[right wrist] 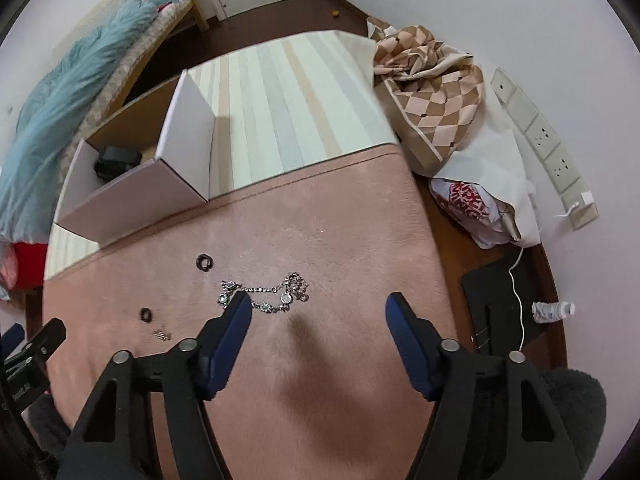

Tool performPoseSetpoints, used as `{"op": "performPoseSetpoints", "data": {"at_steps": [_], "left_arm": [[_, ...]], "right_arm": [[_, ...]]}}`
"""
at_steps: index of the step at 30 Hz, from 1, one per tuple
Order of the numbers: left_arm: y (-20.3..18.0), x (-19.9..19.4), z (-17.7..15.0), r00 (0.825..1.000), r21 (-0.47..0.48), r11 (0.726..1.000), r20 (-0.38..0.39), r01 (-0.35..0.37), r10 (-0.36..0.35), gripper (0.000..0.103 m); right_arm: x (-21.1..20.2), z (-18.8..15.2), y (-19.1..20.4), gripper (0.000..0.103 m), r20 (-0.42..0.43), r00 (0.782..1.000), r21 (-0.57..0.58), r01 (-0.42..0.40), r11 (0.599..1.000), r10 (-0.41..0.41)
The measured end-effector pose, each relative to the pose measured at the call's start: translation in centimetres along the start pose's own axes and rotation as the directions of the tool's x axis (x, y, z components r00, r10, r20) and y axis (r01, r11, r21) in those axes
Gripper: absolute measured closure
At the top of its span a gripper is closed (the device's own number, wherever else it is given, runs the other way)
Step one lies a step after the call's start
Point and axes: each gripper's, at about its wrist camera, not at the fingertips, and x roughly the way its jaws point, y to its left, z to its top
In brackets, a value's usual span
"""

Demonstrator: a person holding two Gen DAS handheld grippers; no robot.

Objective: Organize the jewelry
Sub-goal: 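Grasp the rhinestone bracelet with the right tool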

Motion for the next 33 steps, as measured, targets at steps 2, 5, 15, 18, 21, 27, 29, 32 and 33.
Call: {"op": "performPoseSetpoints", "data": {"at_steps": [2,5,15,18,21,27,29,32,33], "left_arm": [[-0.1,0.8,-0.1,1.000,0.000,1.000,-0.013,-0.002,0.002,0.000],[-0.2,1.5,-0.1,1.000,0.002,1.000,-0.024,-0.002,0.002,0.000],[-1.6,2.9,-0.8,0.995,0.021,0.997,-0.063,0.076,-0.074,0.001],[-2.8,2.9,-1.3,0.984,0.021,0.987,-0.084,0.162,-0.160,0.001],[-4.7,2.8,-1.8,0.970,0.040,0.972,-0.087,0.230,-0.226,0.001],[-7.8,3.4,-2.1,0.963,0.073,0.963,-0.099,0.260,-0.252,0.028],[-8.4,3.6,-2.1,0.966,0.084,0.965,-0.090,0.249,-0.241,0.035],[-9.1,3.8,-2.1,0.968,0.094,0.966,-0.090,0.241,-0.233,0.051],[-9.3,3.7,-2.1,0.972,0.102,0.968,-0.077,0.231,-0.224,0.055]], "right_arm": [[1.2,0.0,0.5,0.040,-0.009,1.000,-0.015,0.016,1.000,-0.016],[2.4,-0.2,0.9,0.055,-0.008,0.999,-0.032,0.033,0.999,-0.033],[2.2,-1.0,0.4,0.098,0.071,0.997,-0.059,0.029,0.998,-0.025],[1.2,-1.1,-1.4,0.099,0.085,0.996,-0.007,0.008,1.000,-0.007],[0.2,-1.0,-2.6,0.099,0.091,0.996,0.027,-0.005,1.000,0.002],[-0.4,-1.5,-3.3,0.102,0.091,0.996,0.035,-0.005,0.999,0.002],[-0.4,-1.6,-3.4,0.102,0.090,0.996,0.037,-0.004,0.999,0.001],[-0.3,-1.7,-3.5,0.102,0.086,0.996,0.044,-0.008,0.999,0.004],[-0.2,-1.7,-3.5,0.102,0.085,0.996,0.048,-0.012,0.999,0.008]]}}
